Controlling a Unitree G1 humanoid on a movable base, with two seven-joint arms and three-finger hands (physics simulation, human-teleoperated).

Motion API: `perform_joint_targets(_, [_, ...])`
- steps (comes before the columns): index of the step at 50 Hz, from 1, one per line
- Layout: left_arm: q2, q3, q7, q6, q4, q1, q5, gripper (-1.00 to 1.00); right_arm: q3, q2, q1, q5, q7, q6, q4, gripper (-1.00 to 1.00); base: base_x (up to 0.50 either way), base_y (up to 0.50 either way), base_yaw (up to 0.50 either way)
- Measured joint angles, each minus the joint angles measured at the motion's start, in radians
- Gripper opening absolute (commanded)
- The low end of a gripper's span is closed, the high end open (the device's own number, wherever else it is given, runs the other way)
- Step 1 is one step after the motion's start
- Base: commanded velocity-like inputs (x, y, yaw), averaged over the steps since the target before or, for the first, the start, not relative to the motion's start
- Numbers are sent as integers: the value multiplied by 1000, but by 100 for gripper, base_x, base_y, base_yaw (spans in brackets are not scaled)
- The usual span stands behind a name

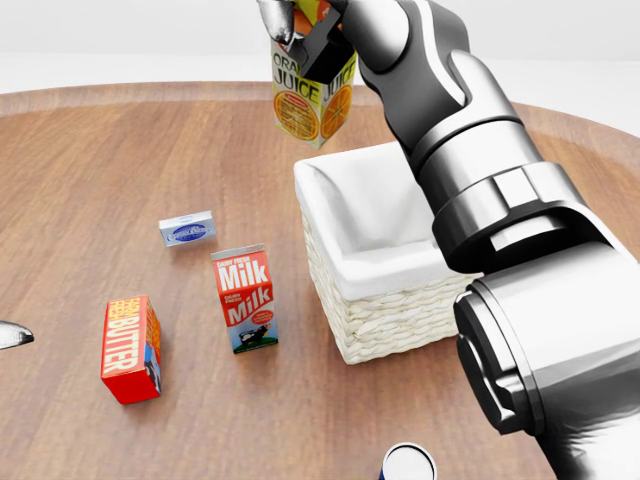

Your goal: Pick up the orange juice, and put it in the basket.

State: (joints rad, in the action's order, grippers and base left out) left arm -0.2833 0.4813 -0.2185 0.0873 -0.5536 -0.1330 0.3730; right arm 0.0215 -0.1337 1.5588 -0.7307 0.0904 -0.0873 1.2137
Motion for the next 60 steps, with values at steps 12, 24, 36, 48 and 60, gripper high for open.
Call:
perform_joint_targets(12, [-1, -1, 0, 0, 1, -2, 0, 100, -11, -23, 2, 3, -26, 0, 47, -100, 0, 0, 0])
perform_joint_targets(24, [-2, -2, 1, 0, 6, -4, 0, 100, -24, -43, -10, 1, -59, 0, 87, -100, 0, 0, 0])
perform_joint_targets(36, [-2, -1, 2, 0, 5, -4, 2, 100, -34, -53, -34, -11, -97, 0, 113, -100, 0, 0, 0])
perform_joint_targets(48, [-2, 0, 2, 0, 1, -3, 4, 100, -46, -62, -67, -24, -133, 0, 132, -100, 0, 0, 0])
perform_joint_targets(60, [-2, 1, 3, 0, -1, -3, 5, 100, -59, -66, -101, -39, -170, 0, 146, -100, 0, 0, 0])
